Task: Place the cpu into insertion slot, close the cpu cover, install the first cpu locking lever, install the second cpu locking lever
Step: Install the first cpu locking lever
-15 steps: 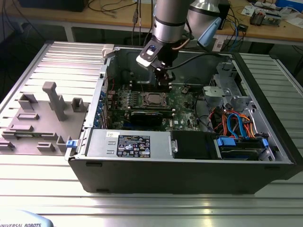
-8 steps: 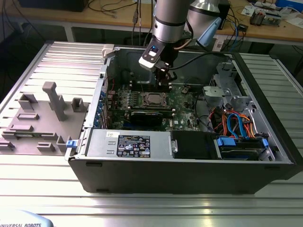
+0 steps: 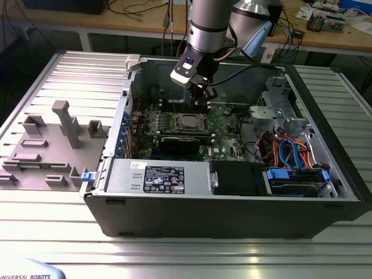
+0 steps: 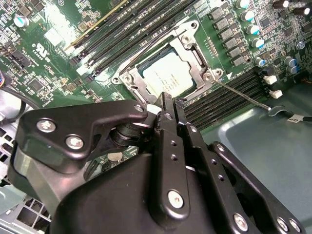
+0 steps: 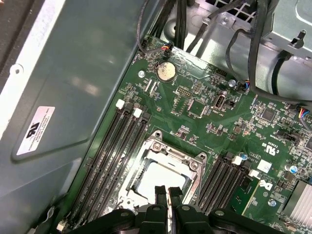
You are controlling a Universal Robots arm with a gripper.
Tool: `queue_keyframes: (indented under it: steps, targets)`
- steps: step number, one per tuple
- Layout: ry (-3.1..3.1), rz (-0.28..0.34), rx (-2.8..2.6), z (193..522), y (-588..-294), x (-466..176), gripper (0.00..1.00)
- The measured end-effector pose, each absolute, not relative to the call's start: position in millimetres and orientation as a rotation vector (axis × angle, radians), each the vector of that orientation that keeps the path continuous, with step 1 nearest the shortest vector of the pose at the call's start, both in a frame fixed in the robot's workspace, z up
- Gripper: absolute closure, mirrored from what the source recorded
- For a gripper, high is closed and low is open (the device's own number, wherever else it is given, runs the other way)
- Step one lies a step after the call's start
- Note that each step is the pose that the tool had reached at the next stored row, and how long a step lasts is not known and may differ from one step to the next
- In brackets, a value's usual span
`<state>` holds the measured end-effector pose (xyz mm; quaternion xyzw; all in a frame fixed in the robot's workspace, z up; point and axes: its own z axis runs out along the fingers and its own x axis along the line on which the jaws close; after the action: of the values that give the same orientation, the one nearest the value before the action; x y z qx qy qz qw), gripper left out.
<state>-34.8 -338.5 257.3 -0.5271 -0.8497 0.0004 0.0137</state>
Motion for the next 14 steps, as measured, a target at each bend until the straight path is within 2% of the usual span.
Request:
queue_keyframes:
  steps: [14]
  targets:
    - [-2.784, 0.005, -1.396, 257.3, -338.3, -34.9, 0.84]
